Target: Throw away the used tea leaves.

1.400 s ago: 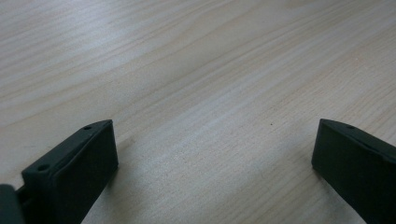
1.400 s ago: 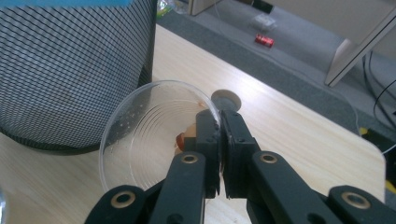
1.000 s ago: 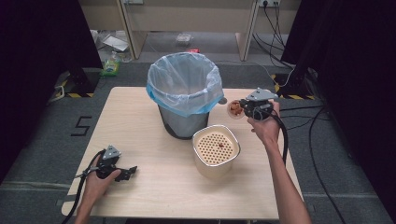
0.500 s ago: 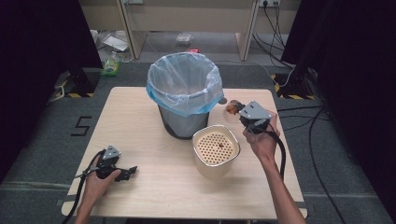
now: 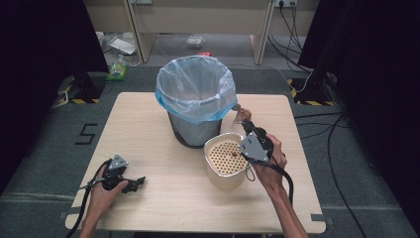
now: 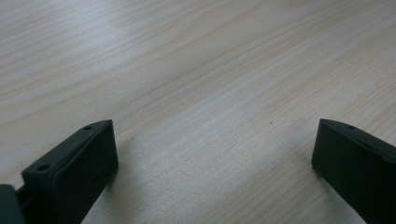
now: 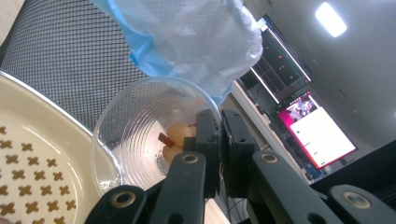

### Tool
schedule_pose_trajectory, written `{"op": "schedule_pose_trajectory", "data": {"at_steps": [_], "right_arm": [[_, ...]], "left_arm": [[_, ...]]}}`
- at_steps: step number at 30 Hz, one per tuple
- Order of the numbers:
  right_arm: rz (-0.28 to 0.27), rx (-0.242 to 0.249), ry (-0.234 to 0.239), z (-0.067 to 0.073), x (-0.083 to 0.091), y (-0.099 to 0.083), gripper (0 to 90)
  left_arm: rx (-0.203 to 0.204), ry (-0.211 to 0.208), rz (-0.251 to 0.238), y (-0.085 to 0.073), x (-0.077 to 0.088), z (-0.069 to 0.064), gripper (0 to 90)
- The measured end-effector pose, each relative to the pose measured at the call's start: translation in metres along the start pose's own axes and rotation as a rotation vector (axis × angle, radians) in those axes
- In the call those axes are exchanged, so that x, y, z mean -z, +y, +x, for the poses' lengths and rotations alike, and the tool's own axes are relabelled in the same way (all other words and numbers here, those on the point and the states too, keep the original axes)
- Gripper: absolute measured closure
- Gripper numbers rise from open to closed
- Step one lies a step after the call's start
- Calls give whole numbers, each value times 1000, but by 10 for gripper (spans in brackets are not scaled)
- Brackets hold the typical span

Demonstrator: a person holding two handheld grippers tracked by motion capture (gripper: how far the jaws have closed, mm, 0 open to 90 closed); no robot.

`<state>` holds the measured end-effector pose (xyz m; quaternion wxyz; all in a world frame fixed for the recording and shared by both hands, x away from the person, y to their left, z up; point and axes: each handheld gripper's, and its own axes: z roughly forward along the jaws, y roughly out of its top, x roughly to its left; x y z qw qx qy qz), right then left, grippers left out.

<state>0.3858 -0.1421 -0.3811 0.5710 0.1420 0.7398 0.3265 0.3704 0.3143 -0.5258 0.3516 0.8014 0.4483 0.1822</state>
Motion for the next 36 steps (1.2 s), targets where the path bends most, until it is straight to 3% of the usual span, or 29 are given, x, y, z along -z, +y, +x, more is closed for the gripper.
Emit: {"op": "schedule_pose_trajectory", "data": {"at_steps": [3,8,11,17,20,22,27,29,32,36], "right_arm": [[-14,3,-15,1,3,0,872],[-50,75,-89,3,15,4,875],[-77,149,-144,5,20,7,876],[-87,292,-188,21,13,8,877],[-95,326,-188,27,11,10,877],[-106,325,-188,29,11,10,878],[-133,379,-238,30,17,14,879],[-120,366,-236,31,15,11,879],[-140,399,-262,33,18,14,881],[-136,440,-252,36,15,15,880]], "left_arm": [[0,2,1,0,0,0,0],[0,1,1,0,0,0,0],[0,1,1,0,0,0,0],[0,1,1,0,0,0,0],[0,1,0,0,0,0,0],[0,1,0,0,0,0,0],[0,1,1,0,0,0,0],[0,1,1,0,0,0,0],[0,1,1,0,0,0,0],[0,1,1,0,0,0,0]]}}
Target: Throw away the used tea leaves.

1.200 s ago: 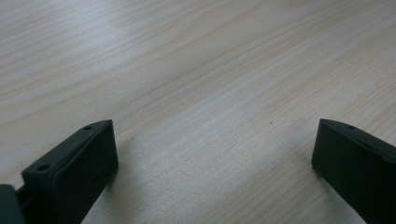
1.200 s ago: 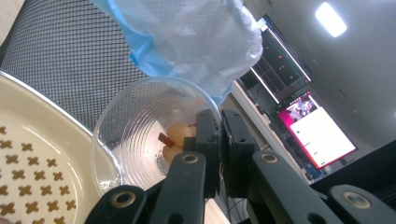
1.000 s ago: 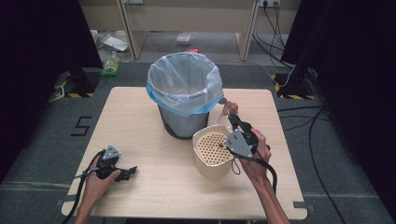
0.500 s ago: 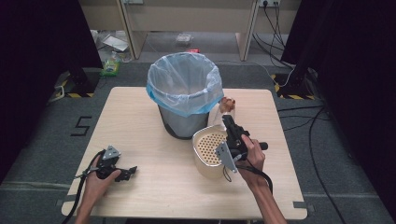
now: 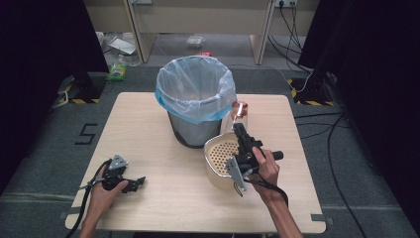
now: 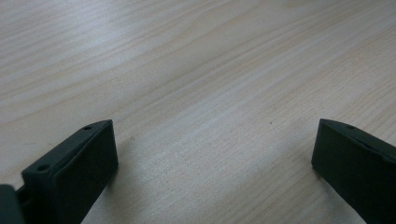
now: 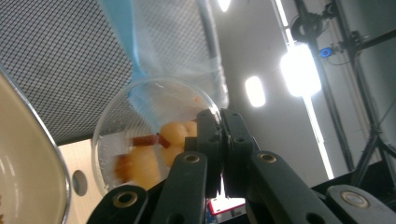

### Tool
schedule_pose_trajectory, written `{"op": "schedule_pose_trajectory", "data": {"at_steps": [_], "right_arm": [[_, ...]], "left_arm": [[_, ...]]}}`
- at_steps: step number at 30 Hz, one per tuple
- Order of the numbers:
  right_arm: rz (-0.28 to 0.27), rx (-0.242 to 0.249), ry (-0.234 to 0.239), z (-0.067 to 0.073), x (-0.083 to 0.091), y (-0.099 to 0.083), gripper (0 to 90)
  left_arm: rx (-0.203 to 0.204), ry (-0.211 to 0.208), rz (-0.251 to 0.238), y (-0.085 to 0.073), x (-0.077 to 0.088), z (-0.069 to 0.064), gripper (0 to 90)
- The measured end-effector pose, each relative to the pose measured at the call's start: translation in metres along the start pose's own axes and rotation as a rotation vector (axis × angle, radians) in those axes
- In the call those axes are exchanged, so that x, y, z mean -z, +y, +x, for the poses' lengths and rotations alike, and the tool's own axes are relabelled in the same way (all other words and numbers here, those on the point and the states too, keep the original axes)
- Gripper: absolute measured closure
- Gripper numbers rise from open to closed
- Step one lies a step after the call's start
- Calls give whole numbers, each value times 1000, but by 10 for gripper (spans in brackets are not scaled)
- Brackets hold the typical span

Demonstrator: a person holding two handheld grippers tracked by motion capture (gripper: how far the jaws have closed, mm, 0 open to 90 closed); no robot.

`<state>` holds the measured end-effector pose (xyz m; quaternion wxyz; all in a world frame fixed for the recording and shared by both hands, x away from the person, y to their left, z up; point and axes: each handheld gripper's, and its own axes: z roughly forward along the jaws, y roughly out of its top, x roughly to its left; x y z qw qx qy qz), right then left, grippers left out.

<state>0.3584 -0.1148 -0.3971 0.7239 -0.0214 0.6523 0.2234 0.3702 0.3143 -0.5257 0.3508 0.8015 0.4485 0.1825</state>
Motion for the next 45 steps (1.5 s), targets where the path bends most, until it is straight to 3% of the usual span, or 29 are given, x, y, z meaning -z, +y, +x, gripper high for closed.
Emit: {"op": "schedule_pose_trajectory", "data": {"at_steps": [2,4,8,10,12,14,19,21,22,27,29,31,32,33,37,39,41,42,44,45], "right_arm": [[19,-28,18,4,-4,-4,880],[18,-22,16,6,-2,-3,880],[-2,-1,-18,5,-1,-2,880],[-40,34,-38,5,4,1,881],[-25,8,-20,8,2,-2,880],[-28,18,-18,9,3,-3,881],[-35,-18,-36,2,4,-1,881],[-31,9,-33,1,1,-1,881],[-15,-23,-29,3,-1,-3,881],[-44,7,-40,1,2,2,881],[-33,-3,-34,1,2,1,881],[-58,-16,-44,-1,5,1,880],[-39,-4,-37,0,3,1,881],[-41,-21,-31,1,4,0,881],[-54,2,-43,0,5,2,881],[-43,-28,-30,0,4,1,881],[-47,4,-41,0,3,1,880],[-29,-37,-31,2,2,-2,881],[-54,18,-46,0,4,0,881],[-23,-15,-32,2,1,-3,881]], "left_arm": [[0,0,0,0,0,0,0],[0,-1,-1,0,0,0,0],[0,0,0,0,0,0,0],[0,0,0,0,0,0,0],[0,0,0,0,0,0,0],[0,0,0,0,0,0,0],[0,0,-1,0,0,0,0],[1,0,-1,0,0,0,0],[0,0,0,0,0,0,0],[1,1,0,0,0,0,0],[1,0,-1,0,0,0,0],[1,0,-1,0,0,0,0],[1,0,-1,0,0,0,0],[1,0,-1,0,0,0,0],[0,0,0,0,0,0,0],[1,0,-1,0,0,0,0],[1,0,-1,0,0,0,0],[1,0,-1,0,0,0,0],[1,1,0,0,0,0,0],[1,0,-1,0,0,0,0]]}}
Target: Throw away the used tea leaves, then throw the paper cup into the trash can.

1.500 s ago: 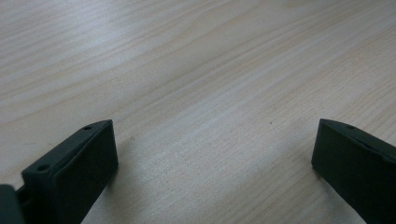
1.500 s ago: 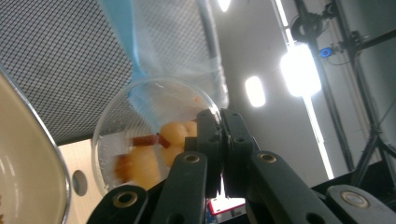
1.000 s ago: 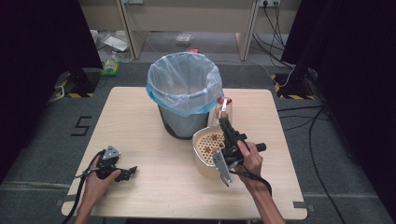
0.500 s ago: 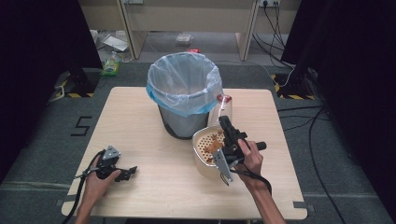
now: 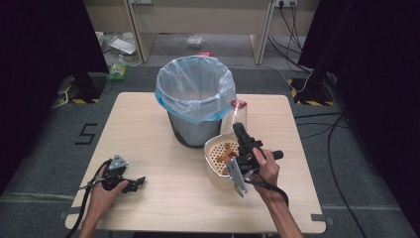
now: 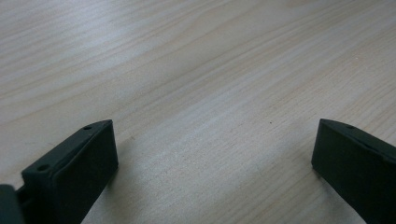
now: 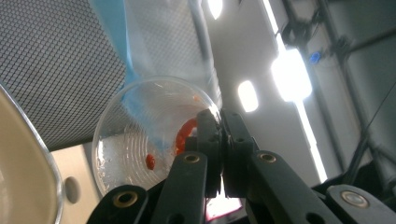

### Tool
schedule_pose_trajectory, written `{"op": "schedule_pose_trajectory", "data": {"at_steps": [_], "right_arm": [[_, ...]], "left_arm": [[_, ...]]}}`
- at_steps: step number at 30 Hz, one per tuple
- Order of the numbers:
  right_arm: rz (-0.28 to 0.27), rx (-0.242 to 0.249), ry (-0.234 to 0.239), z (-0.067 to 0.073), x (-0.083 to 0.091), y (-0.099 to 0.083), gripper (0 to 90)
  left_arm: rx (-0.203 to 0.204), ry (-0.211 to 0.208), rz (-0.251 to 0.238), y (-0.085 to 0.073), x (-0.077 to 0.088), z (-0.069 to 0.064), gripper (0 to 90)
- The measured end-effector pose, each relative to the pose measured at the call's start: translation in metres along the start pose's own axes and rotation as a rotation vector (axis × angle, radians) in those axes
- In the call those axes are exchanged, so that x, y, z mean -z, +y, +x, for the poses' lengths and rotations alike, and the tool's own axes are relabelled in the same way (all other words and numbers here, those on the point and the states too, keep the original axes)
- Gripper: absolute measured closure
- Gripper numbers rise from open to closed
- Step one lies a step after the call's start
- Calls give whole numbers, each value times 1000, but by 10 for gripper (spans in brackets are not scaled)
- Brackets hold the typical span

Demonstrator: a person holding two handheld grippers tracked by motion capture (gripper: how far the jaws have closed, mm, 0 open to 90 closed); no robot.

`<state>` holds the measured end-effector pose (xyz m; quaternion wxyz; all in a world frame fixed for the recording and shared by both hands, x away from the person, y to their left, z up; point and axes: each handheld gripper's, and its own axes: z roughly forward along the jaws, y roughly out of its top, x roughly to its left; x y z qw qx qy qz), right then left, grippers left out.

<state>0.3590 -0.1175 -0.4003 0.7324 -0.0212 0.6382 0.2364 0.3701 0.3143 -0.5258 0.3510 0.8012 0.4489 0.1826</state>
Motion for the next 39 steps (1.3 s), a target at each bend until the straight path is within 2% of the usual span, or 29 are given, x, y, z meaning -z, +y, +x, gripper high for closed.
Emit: {"op": "schedule_pose_trajectory", "data": {"at_steps": [1,2,4,6,8,11,14,19,24,29,34,39], "right_arm": [[-8,-5,-5,0,1,0,881],[-26,29,-15,-1,2,2,881],[19,-35,1,1,-1,-1,881],[21,-35,18,-2,-2,-1,880],[46,-136,57,-5,-7,-6,880],[105,-342,97,-15,-13,-20,879],[150,-494,126,-23,-17,-36,879],[179,-672,163,-30,-19,-54,879],[196,-787,209,-33,-22,-61,878],[201,-903,231,-39,-26,-67,878],[206,-943,234,-45,-30,-74,878],[209,-939,226,-54,-35,-76,878]], "left_arm": [[0,0,0,0,0,0,0],[0,0,0,0,0,0,0],[0,0,0,0,0,0,0],[0,0,0,0,0,0,0],[0,0,0,0,0,0,0],[0,0,0,0,0,0,0],[0,0,-1,0,0,0,0],[0,1,1,0,0,0,0],[0,0,0,0,0,0,0],[0,1,0,0,0,0,0],[0,0,0,0,0,0,0],[0,0,0,0,0,0,0]]}}
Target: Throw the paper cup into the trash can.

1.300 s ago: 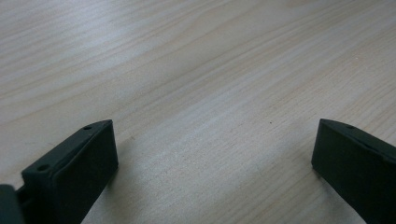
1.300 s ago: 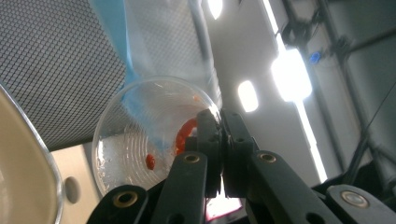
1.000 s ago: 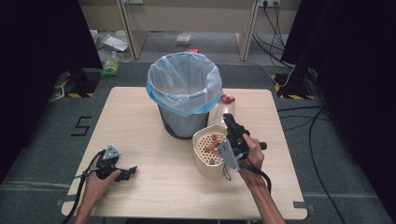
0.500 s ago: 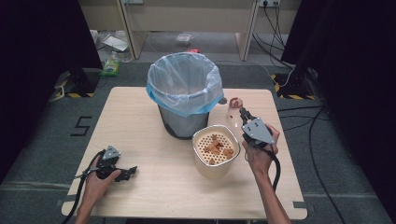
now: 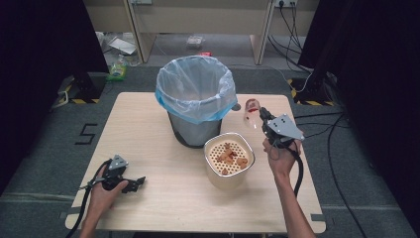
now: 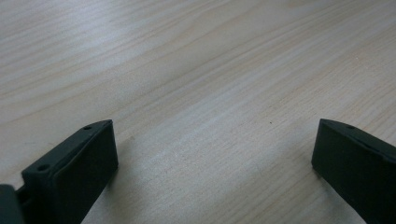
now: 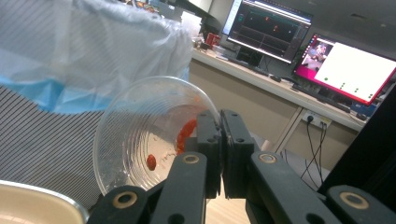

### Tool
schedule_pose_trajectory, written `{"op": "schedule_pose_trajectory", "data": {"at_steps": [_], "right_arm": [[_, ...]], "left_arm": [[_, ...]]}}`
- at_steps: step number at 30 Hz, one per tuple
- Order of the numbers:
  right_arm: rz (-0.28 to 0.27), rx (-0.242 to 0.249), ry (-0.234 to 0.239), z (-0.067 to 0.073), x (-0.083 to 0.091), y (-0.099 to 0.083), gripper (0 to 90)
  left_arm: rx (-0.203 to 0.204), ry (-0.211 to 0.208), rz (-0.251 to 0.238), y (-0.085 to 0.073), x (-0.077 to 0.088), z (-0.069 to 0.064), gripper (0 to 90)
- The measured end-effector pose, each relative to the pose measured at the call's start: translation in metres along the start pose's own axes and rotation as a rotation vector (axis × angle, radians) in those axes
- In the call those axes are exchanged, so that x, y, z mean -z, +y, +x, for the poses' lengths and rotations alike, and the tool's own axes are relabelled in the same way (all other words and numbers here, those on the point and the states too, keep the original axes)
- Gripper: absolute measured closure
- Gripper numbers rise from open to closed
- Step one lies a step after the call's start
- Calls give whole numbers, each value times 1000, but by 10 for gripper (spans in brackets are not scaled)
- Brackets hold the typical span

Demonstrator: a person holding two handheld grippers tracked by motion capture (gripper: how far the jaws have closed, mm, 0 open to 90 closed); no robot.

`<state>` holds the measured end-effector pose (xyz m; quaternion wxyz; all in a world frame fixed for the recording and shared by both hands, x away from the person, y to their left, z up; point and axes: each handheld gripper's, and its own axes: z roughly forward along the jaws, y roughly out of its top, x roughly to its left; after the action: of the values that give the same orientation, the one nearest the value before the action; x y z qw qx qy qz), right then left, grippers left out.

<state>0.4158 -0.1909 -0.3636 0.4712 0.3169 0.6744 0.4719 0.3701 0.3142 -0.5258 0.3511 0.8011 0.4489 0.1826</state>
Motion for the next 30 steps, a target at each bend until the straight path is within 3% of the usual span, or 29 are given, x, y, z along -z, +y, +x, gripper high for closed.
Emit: {"op": "schedule_pose_trajectory", "data": {"at_steps": [8,16,22,30], "right_arm": [[-10,-27,2,-22,-5,21,878],[-30,-41,6,-40,-10,58,878],[-48,-26,16,-43,-17,92,877],[-82,-26,53,-34,-27,120,877]], "left_arm": [[0,0,2,0,0,0,0],[0,0,1,0,0,0,0],[0,0,1,0,0,0,0],[0,0,0,0,0,0,0]]}}
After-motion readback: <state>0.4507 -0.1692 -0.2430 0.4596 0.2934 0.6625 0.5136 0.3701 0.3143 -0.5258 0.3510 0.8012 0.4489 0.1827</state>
